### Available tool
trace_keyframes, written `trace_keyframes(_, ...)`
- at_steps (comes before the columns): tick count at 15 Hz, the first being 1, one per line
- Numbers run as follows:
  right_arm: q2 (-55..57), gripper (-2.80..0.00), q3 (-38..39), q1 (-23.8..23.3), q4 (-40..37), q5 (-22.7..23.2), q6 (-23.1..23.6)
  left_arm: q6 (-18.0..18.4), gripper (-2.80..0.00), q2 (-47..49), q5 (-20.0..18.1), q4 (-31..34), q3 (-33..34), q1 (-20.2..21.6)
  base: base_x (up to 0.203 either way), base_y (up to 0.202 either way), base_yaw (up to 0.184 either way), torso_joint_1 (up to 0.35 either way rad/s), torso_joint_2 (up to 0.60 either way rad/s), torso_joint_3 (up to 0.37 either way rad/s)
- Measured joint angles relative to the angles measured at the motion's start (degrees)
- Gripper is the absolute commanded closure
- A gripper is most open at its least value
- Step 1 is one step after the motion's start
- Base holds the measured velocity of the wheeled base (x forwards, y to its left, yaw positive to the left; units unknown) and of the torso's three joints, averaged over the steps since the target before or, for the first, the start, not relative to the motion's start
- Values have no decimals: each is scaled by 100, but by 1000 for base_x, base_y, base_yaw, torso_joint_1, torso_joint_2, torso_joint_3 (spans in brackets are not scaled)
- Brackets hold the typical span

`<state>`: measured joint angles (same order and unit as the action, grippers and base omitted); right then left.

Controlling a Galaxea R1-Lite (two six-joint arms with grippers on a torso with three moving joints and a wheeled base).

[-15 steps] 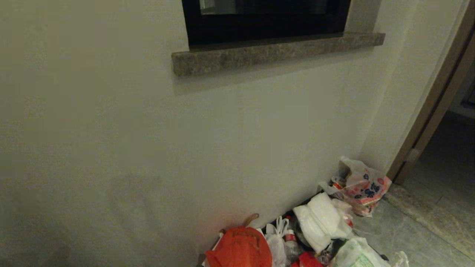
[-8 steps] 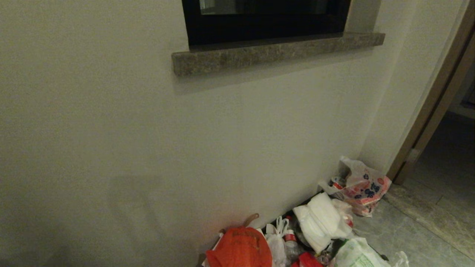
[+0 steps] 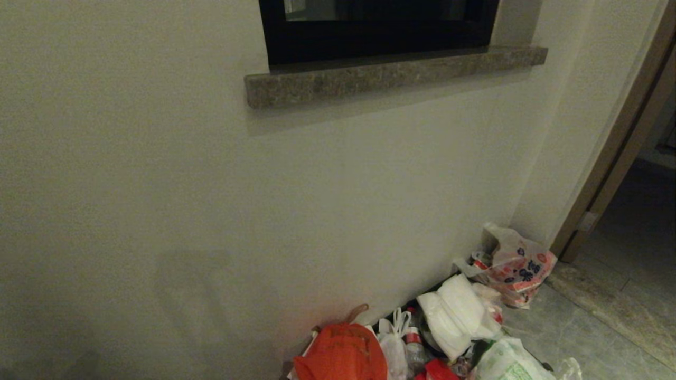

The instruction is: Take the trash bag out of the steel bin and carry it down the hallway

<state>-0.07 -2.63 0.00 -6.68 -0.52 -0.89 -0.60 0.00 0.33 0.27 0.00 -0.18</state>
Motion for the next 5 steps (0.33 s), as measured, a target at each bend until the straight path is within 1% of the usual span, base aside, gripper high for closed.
trace_keyframes(5,0,0,0,0,-12,-10,9,2,0,0,0,0,0,0,0,0,0,0,0,0)
